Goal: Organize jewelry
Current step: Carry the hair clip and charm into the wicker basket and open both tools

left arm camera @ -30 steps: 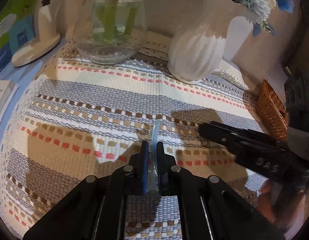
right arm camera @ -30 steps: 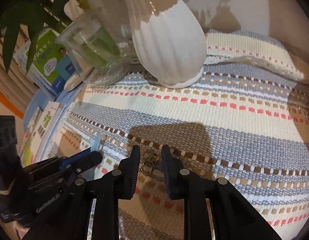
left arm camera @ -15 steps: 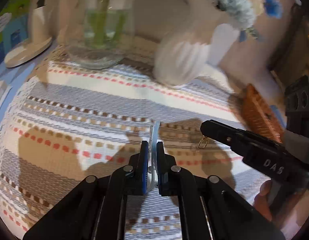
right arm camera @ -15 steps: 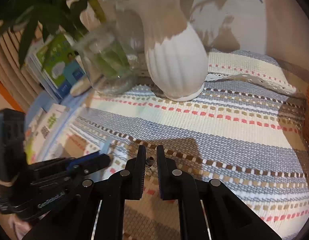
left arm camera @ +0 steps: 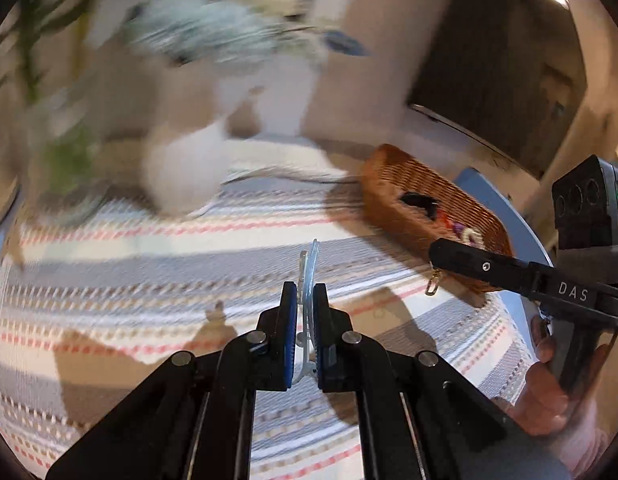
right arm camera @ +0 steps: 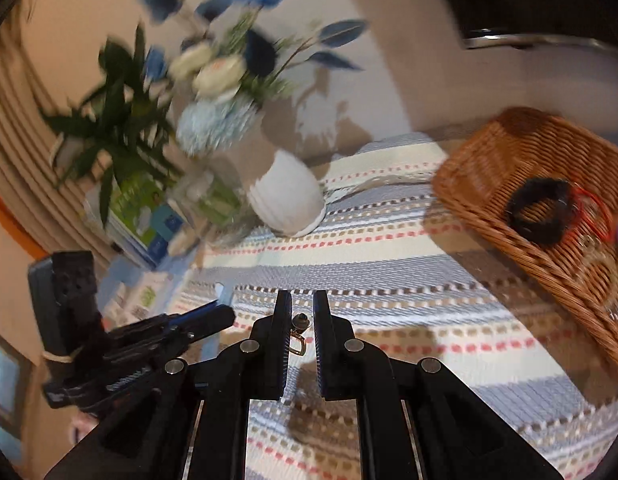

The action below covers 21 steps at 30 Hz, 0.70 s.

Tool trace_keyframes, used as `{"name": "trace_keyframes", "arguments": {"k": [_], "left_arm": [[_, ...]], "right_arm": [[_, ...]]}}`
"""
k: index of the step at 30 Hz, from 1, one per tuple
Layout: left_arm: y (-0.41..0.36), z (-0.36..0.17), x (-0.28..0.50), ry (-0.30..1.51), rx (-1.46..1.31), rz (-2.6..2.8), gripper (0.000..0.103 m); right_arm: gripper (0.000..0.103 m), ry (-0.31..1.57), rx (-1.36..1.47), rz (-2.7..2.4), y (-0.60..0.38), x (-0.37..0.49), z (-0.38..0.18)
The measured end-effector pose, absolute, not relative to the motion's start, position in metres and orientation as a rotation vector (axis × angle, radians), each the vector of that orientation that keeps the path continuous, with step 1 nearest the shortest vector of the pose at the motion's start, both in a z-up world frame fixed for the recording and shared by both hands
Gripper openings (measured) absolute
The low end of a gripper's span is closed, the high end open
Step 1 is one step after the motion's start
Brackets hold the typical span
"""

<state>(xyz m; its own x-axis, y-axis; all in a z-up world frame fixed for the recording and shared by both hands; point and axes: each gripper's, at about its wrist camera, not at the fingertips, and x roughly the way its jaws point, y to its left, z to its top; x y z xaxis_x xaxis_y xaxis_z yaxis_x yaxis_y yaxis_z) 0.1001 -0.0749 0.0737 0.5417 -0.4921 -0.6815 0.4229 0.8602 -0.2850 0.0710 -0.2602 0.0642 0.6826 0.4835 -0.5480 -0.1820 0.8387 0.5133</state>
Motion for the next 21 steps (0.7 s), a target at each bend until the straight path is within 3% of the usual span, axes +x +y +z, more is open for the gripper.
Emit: {"name": "trace_keyframes", "arguments": {"k": [11,21], "left_arm": [[-0.228,0.104,0.17,0.828,0.022,-0.687,0.005],[-0.293,0.08,0.212,0.759,0.209,-0.606,0.005]], "right_arm": [[0.01,0.591,0.527,-0.002,-0.42,0.043,0.099],[0.011,0.679,0.59,-0.167,-0.478,0.098,0.057]]}}
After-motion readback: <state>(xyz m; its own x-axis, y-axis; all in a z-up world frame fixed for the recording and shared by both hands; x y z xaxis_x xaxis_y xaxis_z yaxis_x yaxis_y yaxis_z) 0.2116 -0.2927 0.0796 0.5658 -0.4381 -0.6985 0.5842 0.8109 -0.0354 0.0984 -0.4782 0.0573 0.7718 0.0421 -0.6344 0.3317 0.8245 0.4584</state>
